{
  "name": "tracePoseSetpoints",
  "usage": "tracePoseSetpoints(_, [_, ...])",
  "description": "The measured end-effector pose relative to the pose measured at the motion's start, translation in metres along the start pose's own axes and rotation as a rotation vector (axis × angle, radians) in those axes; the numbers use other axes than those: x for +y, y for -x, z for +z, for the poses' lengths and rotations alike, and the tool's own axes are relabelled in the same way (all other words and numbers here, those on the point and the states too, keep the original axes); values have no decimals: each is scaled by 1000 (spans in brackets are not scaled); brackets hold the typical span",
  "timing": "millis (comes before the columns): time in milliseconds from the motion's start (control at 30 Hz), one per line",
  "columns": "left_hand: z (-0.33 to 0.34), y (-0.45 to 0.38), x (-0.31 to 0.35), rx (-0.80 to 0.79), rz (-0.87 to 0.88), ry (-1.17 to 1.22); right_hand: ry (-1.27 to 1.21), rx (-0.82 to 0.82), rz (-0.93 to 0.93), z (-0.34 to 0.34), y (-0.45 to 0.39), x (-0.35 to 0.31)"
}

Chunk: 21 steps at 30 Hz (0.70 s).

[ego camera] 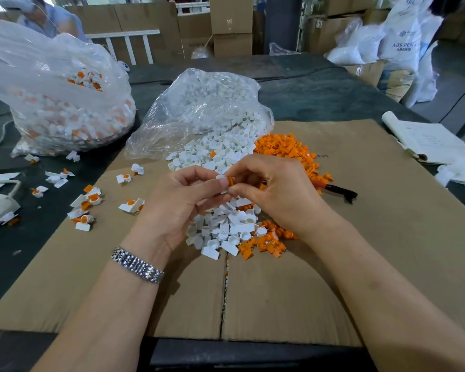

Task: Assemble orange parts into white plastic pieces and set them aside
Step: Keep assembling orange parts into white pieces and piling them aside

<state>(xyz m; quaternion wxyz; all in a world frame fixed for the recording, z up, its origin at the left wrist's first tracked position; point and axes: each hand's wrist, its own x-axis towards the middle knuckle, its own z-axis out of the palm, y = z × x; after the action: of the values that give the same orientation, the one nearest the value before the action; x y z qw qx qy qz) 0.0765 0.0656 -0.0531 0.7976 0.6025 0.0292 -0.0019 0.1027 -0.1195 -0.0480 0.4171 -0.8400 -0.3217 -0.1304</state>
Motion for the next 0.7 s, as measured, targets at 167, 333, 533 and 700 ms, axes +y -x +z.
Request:
tracePoseSetpoints(167, [-3, -2, 1, 25, -66, 133, 189, 71, 207, -20, -1, 12])
tracePoseSetpoints(333, [-5, -2, 2, 74, -90, 179, 686, -197, 608, -31, 4, 27])
tracePoseSetpoints(533, [-6, -2, 2, 86, -102, 179, 725, -195, 616, -28, 2, 21])
tracePoseSetpoints(700, [-3, 0, 5, 38, -78, 175, 550, -97, 568, -38, -3, 9])
